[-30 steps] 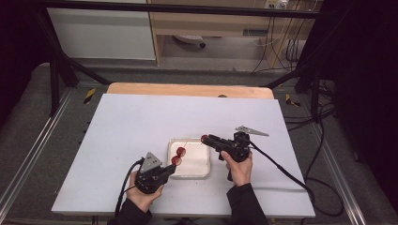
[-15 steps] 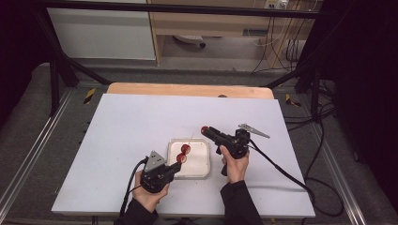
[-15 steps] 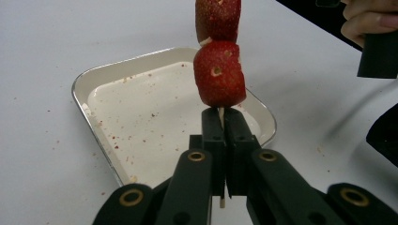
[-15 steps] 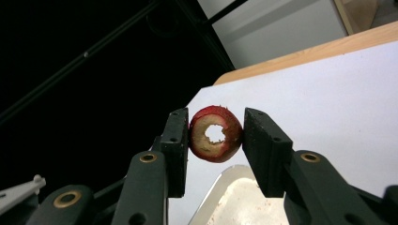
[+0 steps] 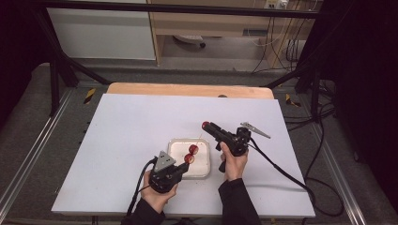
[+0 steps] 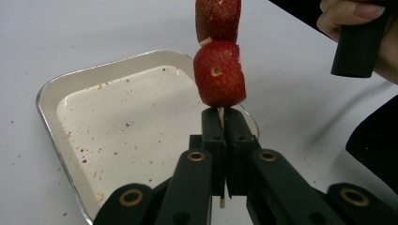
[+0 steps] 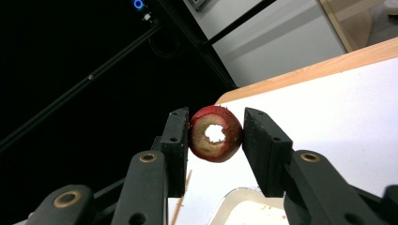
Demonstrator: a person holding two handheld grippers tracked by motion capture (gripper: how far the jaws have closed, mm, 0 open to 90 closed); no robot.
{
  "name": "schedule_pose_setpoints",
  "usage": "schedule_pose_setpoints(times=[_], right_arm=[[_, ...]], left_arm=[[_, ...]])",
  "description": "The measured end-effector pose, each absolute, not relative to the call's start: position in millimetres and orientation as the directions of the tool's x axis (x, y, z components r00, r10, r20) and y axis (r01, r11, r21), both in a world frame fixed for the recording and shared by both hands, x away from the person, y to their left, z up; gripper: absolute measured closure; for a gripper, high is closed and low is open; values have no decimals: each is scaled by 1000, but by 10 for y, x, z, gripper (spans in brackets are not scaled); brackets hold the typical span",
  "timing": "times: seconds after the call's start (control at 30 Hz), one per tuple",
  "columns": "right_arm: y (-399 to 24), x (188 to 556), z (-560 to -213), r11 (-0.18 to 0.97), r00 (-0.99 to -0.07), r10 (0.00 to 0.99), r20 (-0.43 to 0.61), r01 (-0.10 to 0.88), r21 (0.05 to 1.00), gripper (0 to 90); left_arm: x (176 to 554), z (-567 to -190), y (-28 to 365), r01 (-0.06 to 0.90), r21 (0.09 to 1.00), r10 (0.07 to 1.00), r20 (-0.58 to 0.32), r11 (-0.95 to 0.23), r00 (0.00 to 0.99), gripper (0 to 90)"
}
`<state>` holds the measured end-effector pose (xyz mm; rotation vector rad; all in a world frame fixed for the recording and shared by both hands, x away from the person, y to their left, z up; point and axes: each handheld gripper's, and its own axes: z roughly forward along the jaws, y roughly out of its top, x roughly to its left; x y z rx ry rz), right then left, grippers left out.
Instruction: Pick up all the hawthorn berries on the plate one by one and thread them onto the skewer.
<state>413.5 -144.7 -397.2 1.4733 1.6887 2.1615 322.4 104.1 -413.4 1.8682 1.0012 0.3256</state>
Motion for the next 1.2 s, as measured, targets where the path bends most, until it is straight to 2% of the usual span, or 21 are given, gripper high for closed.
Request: schedule_pose_setpoints(times=[1.2], right_arm=[[-1372, 4054, -4033, -421, -557, 482, 676, 529, 737, 627]], left_arm=[[3274, -4134, 969, 498, 852, 767, -209, -162, 606, 883]])
